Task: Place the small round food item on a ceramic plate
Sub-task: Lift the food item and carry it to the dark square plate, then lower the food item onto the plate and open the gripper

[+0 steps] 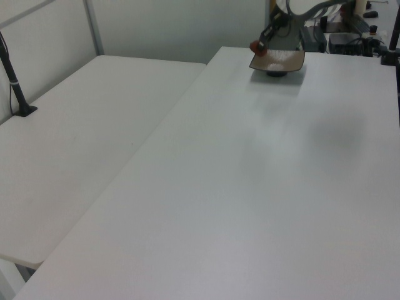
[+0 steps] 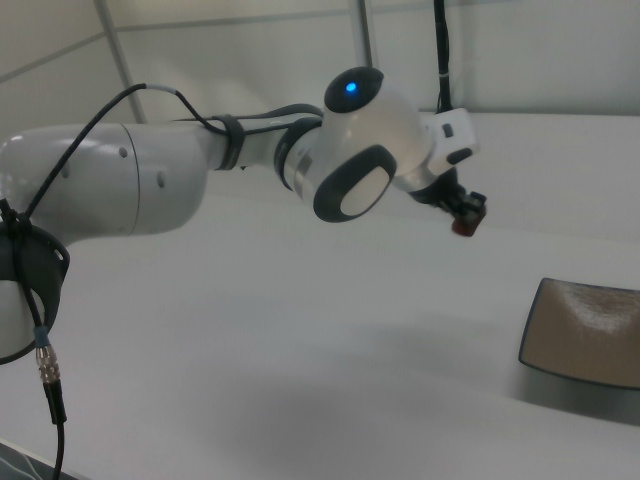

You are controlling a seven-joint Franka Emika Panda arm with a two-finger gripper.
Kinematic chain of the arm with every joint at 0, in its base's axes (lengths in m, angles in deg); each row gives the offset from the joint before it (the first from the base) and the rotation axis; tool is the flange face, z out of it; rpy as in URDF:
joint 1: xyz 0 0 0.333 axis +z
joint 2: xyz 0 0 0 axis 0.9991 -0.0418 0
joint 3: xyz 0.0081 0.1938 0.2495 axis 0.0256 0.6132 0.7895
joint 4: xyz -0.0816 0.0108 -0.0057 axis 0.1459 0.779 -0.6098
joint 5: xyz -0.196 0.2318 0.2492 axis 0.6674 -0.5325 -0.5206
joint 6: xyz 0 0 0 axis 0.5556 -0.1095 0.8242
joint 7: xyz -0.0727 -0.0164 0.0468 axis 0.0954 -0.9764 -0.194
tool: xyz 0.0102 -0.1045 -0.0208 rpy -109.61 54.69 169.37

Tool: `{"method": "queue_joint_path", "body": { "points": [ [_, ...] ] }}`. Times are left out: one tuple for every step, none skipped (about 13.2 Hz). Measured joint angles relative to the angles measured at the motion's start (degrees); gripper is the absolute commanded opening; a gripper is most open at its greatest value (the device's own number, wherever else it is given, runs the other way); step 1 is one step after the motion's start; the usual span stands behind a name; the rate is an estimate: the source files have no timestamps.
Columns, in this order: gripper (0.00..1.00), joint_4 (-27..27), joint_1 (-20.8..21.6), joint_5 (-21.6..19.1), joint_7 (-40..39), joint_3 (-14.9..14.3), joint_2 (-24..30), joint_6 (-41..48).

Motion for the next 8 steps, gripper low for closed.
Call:
{"method": "queue_joint_path", "body": {
  "points": [
    [0.13,0.2,-1.5,-7.0,0.3,-0.1,-0.4,-4.1],
    [0.13,0.2,-3.3,-13.8,0.2,-0.2,-1.2,-6.6],
    [0.13,0.3,-5.0,-18.3,0.2,-0.2,-2.7,-7.2],
    [0.13,0.6,-6.5,-20.9,0.4,-0.3,-4.7,-7.9],
    [0.13,1.1,-7.9,-22.7,1.6,-0.3,-6.8,-8.6],
    [0.13,1.6,-8.8,-23.8,3.0,-0.3,-8.0,-8.9],
    [0.13,2.4,-9.9,-24.4,4.8,-0.4,-9.2,-8.9],
    [0.17,3.1,-10.8,-24.6,5.9,-0.4,-9.9,-8.9]
  ]
}}
